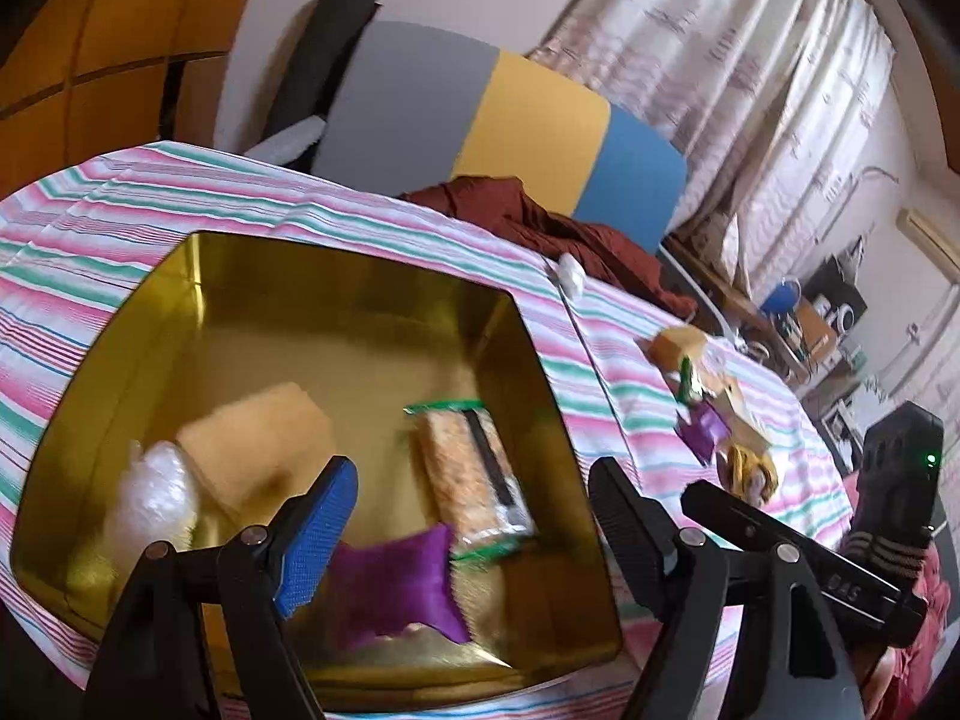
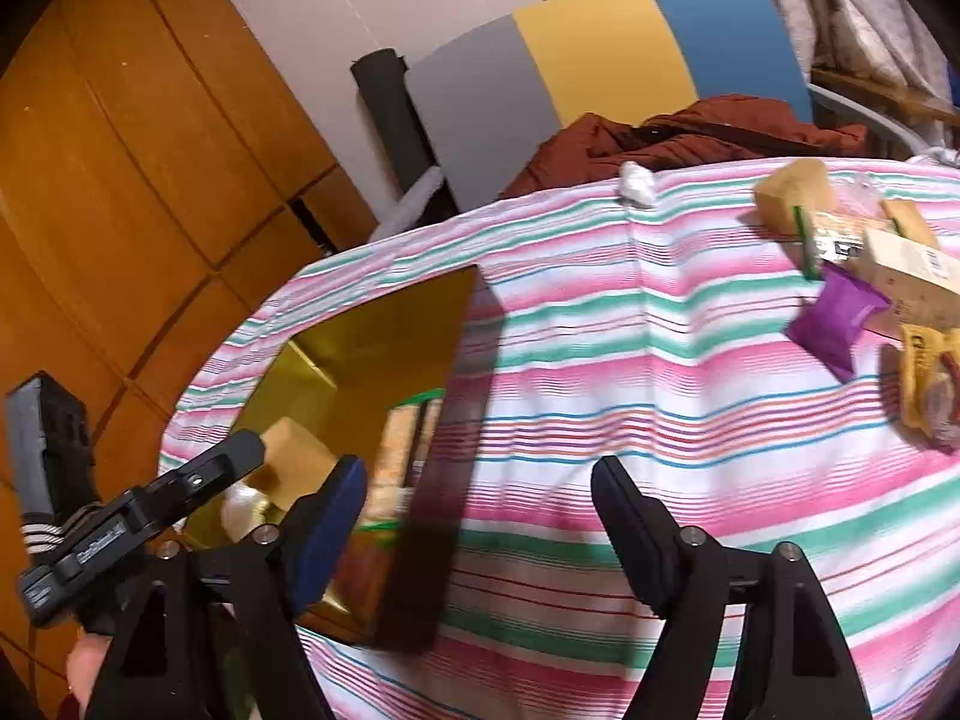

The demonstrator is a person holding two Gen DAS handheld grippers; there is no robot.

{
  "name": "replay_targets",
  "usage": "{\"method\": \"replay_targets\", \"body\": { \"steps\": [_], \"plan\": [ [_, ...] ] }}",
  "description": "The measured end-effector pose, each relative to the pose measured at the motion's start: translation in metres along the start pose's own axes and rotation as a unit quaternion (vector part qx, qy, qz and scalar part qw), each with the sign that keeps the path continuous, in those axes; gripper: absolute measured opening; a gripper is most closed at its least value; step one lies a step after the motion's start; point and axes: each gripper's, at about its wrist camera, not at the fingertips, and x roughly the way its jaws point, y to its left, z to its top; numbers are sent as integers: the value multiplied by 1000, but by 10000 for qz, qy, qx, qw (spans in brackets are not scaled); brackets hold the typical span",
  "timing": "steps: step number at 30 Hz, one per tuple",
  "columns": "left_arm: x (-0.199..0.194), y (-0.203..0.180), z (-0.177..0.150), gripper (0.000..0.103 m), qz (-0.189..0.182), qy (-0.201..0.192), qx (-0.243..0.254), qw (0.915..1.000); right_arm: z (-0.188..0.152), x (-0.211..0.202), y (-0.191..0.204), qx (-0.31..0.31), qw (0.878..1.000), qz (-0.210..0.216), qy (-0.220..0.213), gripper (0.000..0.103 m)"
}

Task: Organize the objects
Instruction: 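Move both open tools back toward the pile of items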

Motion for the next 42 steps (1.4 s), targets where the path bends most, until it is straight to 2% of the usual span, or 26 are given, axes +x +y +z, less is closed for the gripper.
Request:
{"method": "replay_targets", "body": {
  "steps": [4,9,15,19,23,25,27,29,32,35,38,42],
  "plan": [
    [1,-19,-6,81,-109,87,148,9998,-4,-5,-23,1,9994,-341,47,82],
    [8,-47,-16,81,-105,191,586,9980,-3,-24,-61,-105,9960,-887,-45,82],
    [16,-89,-26,81,-200,297,1083,9935,0,-57,-121,239,9881,-1495,-270,82],
    [30,-109,-32,81,-70,574,1307,9897,6,-81,-159,483,9794,-1896,-505,82],
    [40,-116,-39,81,-332,860,1167,9889,29,-102,-197,746,9668,-2299,-833,83],
    [44,-121,-41,81,-319,940,1152,9884,44,-105,-209,769,9608,-2493,-936,85],
    [51,-128,-44,81,-298,1039,1172,9872,63,-102,-225,780,9509,-2844,-942,91],
    [54,-132,-47,81,-288,1095,1183,9865,77,-94,-243,827,9426,-3138,-782,92],
    [55,-137,-51,81,-221,1137,1273,9851,85,-81,-259,817,9398,-3269,-571,92],
    [57,-141,-53,81,-199,1149,1372,9837,78,-73,-263,634,9357,-3454,-339,92],
    [61,-146,-53,81,-239,1166,1435,9825,59,-93,-260,662,9389,-3331,-555,93],
    [67,-155,-54,81,-281,1198,1506,9809,27,-125,-259,931,9359,-3334,-660,100]
  ]
}}
